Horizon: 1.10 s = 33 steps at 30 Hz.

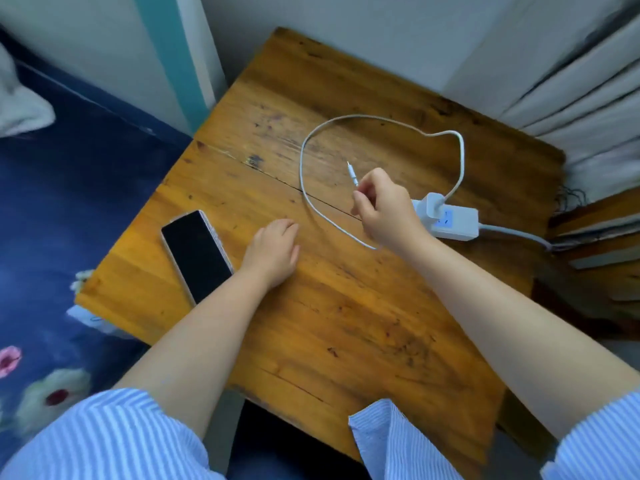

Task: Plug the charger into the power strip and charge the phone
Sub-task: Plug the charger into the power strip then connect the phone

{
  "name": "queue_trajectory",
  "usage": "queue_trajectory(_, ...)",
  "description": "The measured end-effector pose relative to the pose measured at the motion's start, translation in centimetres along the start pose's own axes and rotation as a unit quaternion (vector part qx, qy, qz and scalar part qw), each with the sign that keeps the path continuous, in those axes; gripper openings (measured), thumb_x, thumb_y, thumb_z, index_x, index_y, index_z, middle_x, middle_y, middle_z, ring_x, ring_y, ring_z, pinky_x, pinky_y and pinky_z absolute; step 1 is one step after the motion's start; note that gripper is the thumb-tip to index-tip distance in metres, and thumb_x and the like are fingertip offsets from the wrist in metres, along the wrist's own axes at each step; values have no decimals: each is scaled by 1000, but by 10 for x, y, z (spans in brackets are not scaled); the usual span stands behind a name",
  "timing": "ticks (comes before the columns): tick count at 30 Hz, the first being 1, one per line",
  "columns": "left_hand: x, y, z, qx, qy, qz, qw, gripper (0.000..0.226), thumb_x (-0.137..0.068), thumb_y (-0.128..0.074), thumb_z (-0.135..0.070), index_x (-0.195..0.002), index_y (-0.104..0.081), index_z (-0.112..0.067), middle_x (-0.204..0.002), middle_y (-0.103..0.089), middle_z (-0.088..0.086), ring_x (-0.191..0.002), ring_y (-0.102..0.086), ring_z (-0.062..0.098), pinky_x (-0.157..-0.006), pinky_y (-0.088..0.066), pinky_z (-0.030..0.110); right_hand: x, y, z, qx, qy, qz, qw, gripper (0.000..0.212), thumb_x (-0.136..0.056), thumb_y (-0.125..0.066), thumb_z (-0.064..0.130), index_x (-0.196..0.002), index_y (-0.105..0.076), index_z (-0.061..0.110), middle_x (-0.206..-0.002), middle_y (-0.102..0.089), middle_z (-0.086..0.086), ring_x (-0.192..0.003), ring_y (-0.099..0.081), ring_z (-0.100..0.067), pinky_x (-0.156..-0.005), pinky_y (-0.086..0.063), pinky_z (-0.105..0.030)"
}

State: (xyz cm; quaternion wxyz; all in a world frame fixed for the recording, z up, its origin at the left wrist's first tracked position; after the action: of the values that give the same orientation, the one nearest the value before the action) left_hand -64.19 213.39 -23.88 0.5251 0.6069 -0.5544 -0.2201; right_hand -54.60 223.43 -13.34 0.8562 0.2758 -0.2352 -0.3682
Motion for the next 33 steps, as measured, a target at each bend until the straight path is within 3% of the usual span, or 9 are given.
queue_trajectory(2,25,9,19,-31,10,23,999,46,-89,-43,-13,-134,-38,-6,-142,-41,12,-131,-36,27,-108,-32,39,19,-17,7,-37,1,21,999,23,-91,-42,4,-77,-38,22,-78,-64,-10,-39,-48,-1,-46,-40,-15)
queue_trajectory(4,51,13,42,-93,25,53,994,48,-87,-47,-10,-134,-38,-8,-141,-41,11,-128,-39,28,-106,-36,39,38,-41,13,-54,-11,70,996,13,-90,-41,3,-97,-41,14,-76,-65,-7,-33,-50,1,-43,-41,-16)
queue_trajectory(8,88,8,82,-228,16,143,963,70,-83,-59,-9,-142,-20,-13,-153,-22,7,-141,-18,25,-113,-27,37,70,-80,22,-30,-35,132,990,36,-91,-38,3,-126,-41,10,-86,-63,-8,-46,-51,-5,-43,-40,-19)
queue_trajectory(12,89,-4,103,-347,-39,218,911,85,-86,-54,-4,-144,6,-19,-157,5,3,-144,9,22,-118,-8,39,86,-102,23,-8,-61,135,989,37,-92,-38,3,-128,-43,10,-88,-61,-10,-52,-45,-15,-48,-36,-24)
queue_trajectory(19,64,-19,99,-394,-160,228,876,90,-84,-59,-10,-144,8,-14,-157,4,8,-144,6,23,-119,-5,40,89,-134,11,19,-186,87,979,28,-88,-39,2,-107,-57,9,-91,-66,-19,-57,-46,-20,-53,-36,-30)
queue_trajectory(24,65,-13,98,-376,-251,180,874,89,-77,-67,-13,-143,-7,-9,-152,-15,15,-142,-11,29,-118,-13,41,99,-143,26,42,-234,-7,971,19,-87,-41,10,-76,-57,8,-65,-53,-6,-64,-47,-25,-51,-31,-30)
queue_trajectory(27,69,3,113,-280,-232,173,915,94,-66,-76,-14,-139,-17,-7,-142,-29,17,-132,-28,32,-109,-30,38,112,-138,43,49,-244,-73,966,29,-87,-43,16,-70,-61,2,-60,-50,-7,-66,-46,-26,-59,-32,-33)
queue_trajectory(29,71,21,128,-165,-180,163,956,97,-61,-79,-15,-137,-19,-8,-135,-33,15,-124,-35,30,-96,-43,38,118,-137,57,32,-240,-92,966,30,-90,-44,19,-75,-67,7,-62,-53,-4,-69,-46,-22,-63,-36,-33)
queue_trajectory(33,79,74,141,-15,-162,96,982,87,-57,-79,-18,-128,-28,-8,-123,-40,12,-113,-42,28,-79,-45,36,122,-136,100,32,-195,-87,977,25,-90,-53,19,-90,-71,3,-73,-67,-13,-70,-53,-22,-64,-39,-31)
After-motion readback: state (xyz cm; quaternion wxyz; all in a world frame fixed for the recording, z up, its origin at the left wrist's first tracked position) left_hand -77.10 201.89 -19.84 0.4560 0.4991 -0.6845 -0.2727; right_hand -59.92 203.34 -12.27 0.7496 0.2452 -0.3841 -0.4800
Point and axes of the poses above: each hand's wrist, its own x-axis away from the middle knuckle, its own y-axis out of the back of the hand, z = x × y, the point moved 10 cm from there along -x, towards the middle knuckle
